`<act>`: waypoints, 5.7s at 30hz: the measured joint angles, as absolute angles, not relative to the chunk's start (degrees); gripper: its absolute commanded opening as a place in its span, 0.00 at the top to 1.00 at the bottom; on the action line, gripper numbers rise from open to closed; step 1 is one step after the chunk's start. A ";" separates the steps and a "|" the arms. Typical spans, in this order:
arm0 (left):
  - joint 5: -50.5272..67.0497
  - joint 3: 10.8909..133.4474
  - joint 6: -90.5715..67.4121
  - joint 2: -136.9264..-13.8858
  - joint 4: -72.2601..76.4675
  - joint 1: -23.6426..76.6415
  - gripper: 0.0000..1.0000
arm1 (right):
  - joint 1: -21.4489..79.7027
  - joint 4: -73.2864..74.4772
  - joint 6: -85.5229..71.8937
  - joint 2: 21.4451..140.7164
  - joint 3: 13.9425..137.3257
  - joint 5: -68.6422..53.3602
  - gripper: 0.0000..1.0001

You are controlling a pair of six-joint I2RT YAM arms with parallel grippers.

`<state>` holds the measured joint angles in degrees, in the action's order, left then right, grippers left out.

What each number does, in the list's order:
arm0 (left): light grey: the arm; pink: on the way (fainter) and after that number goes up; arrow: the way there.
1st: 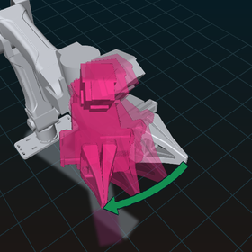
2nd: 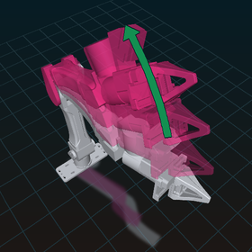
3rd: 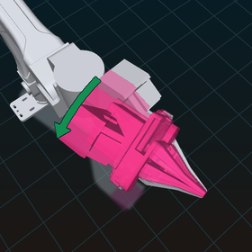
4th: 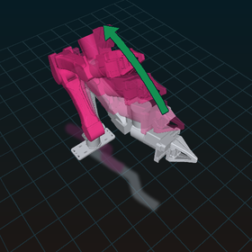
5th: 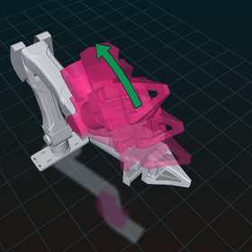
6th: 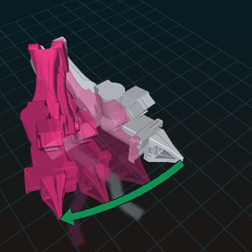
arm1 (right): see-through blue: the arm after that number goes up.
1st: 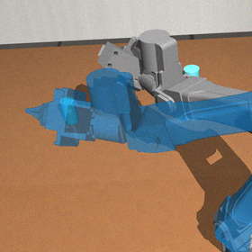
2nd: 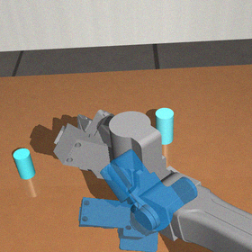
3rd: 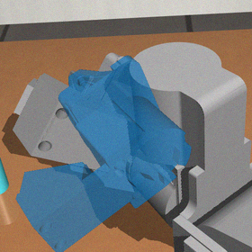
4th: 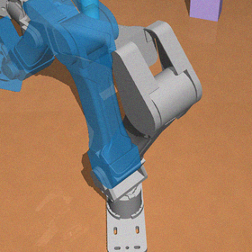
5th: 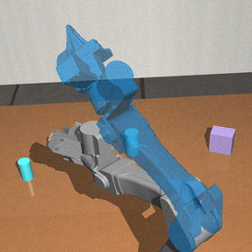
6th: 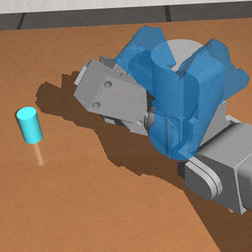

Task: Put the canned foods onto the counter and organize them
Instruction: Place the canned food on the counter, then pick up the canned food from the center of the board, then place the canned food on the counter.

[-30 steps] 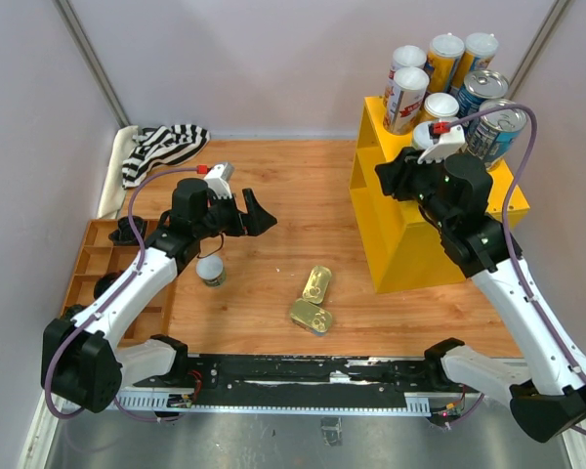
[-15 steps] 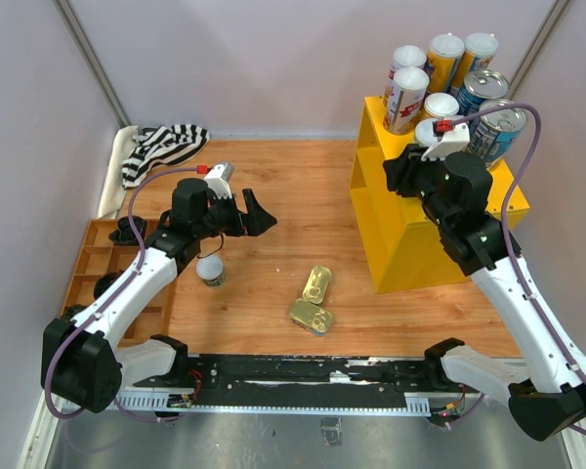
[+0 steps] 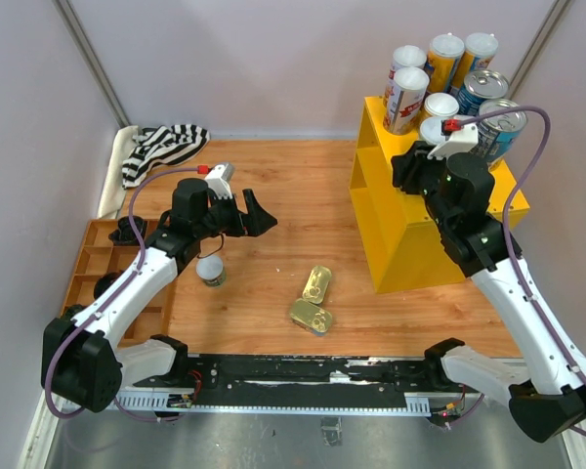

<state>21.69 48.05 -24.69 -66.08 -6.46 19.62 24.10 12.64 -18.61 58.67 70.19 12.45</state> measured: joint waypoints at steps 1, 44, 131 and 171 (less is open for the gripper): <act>21.71 48.05 -24.69 -66.08 -6.46 19.62 0.04 | 24.10 12.38 -18.70 58.96 70.19 12.45 0.59; 21.71 48.05 -24.51 -66.06 -7.44 19.62 0.04 | 22.57 10.33 -17.74 60.97 70.24 16.29 0.58; -1.80 87.18 -5.26 -88.97 -39.57 57.41 1.00 | 21.87 10.72 -8.32 40.23 72.60 0.08 0.02; 8.36 137.19 16.78 -112.14 -44.56 59.29 1.00 | 21.80 26.35 -17.76 43.86 78.83 6.28 0.01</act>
